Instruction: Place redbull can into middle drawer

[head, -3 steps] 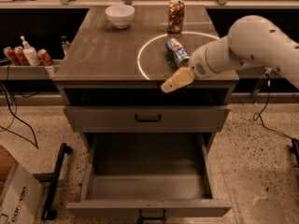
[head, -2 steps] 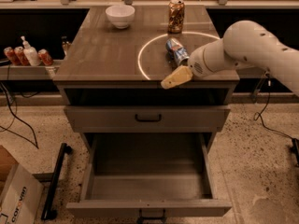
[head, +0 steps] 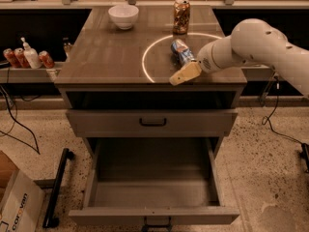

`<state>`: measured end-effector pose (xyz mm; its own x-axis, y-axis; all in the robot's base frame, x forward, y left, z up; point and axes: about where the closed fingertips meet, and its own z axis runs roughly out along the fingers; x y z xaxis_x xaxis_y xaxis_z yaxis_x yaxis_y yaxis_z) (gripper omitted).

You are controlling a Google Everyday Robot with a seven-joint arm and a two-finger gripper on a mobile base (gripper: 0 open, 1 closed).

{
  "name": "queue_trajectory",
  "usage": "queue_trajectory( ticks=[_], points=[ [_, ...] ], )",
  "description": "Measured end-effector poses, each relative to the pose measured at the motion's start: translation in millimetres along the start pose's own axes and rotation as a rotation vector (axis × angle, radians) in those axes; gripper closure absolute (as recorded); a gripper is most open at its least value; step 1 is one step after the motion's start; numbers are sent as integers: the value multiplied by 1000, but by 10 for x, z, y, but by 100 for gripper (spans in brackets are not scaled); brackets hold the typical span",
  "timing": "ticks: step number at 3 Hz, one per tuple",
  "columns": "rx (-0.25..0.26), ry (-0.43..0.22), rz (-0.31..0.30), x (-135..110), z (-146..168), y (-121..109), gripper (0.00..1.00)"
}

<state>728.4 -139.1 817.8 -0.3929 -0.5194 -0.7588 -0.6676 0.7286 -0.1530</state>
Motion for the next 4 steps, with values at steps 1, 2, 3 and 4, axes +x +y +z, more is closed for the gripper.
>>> queue_trajectory(
  ticks=[1,2,3,4],
  points=[
    [22,-25,-21,-160,-34,-92,0],
    [13,-44,-30,-273,-13,-85,19],
    [-20,-35,-40,-284,53,15,43],
    [-49,-25,-53,-272,-23,101,72]
  ],
)
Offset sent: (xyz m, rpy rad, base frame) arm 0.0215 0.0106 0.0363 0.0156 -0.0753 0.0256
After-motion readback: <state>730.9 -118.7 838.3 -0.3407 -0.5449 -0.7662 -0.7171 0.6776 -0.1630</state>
